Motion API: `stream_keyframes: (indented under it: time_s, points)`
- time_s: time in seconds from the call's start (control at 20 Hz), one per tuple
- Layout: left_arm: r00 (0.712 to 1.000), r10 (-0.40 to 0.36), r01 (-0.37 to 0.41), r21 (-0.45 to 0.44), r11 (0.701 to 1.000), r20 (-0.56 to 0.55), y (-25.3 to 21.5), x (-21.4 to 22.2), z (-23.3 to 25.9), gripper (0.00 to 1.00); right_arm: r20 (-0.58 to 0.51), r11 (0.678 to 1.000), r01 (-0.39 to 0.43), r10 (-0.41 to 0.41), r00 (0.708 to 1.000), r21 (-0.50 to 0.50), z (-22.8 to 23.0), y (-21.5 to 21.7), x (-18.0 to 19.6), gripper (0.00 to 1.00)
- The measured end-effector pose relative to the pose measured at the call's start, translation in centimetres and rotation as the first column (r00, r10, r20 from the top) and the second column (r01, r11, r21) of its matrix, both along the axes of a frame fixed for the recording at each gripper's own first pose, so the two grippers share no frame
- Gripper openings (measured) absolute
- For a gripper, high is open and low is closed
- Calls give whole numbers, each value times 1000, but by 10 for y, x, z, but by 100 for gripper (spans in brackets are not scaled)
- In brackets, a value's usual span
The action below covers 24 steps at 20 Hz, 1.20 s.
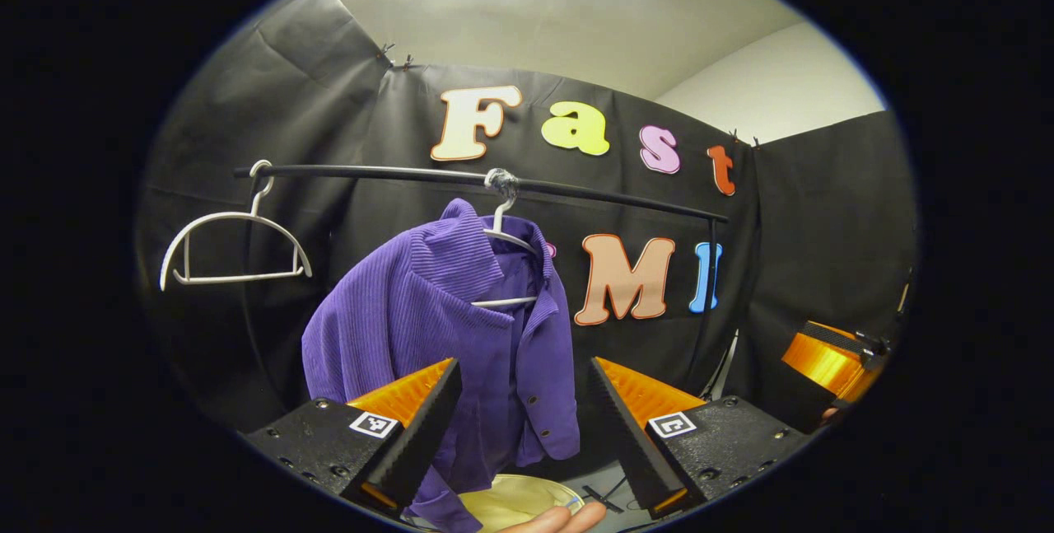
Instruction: Grasp the clothes on the hanger with both hands and then place them into the laundry hamper below.
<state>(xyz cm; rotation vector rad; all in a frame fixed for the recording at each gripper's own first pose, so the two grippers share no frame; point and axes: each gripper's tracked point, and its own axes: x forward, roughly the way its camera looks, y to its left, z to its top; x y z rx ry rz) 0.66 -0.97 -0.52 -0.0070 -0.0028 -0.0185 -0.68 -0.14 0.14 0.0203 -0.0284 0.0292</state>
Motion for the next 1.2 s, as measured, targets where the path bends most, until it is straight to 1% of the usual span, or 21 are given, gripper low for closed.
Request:
stream_keyframes:
  time_s: [0.05, 0.1, 0.15, 0.25, 0.5, 0.6, 0.8, 0.85, 0.9, 0.95, 1.05, 1.1, 1.15, 1.2]
  points:
    - [1000, -3, 3, -2, 1000, -10, -1, 1, -3, 92, -3, 1000, 4, -4, 1000, -2, -3, -1, 0, 100]
    - [1000, -11, 11, 3, 1000, -18, -5, 3, -6, 95, -4, 1000, 5, -5, 1000, 1, -3, -2, -1, 100]
    - [1000, -14, 14, 9, 1000, -20, -7, 3, -7, 91, -5, 1000, 1, -1, 1000, 7, -5, -2, -1, 100]
    - [1000, -4, 4, 14, 1000, -13, -4, 5, -8, 91, -7, 1000, -6, 6, 1000, 16, -8, -4, 2, 100]
    - [999, 50, -50, 13, 999, -18, 5, 11, -18, 91, -1, 1000, 12, -12, 1000, 9, -22, -12, 13, 100]
    - [997, 80, -80, 20, 997, -23, 10, 15, -23, 91, -13, 1000, -1, 1, 1000, 13, -31, -6, 20, 100]
    - [988, 148, -146, 57, 988, -35, 15, 26, -35, 91, -37, 997, -63, 64, 997, 39, -47, 13, 43, 100]
    - [985, 169, -167, 77, 983, -30, 18, 30, -36, 95, -47, 996, -81, 83, 995, 45, -51, 18, 52, 100]
    - [982, 184, -180, 97, 979, -30, 19, 31, -40, 95, -57, 994, -101, 104, 993, 53, -57, 23, 62, 100]
    - [979, 197, -192, 105, 976, -43, 22, 35, -45, 91, -64, 990, -126, 131, 989, 66, -62, 30, 74, 100]
    - [972, 229, -222, 113, 968, -55, 31, 38, -52, 92, -77, 982, -165, 172, 982, 89, -71, 41, 98, 100]
    - [965, 255, -248, 114, 962, -54, 39, 39, -54, 95, -83, 977, -191, 199, 977, 93, -78, 48, 108, 100]
    - [958, 282, -275, 109, 955, -54, 47, 41, -56, 92, -90, 972, -215, 223, 971, 94, -85, 55, 118, 100]
    - [951, 305, -298, 101, 949, -54, 54, 43, -59, 92, -89, 966, -240, 248, 965, 93, -91, 63, 127, 100]
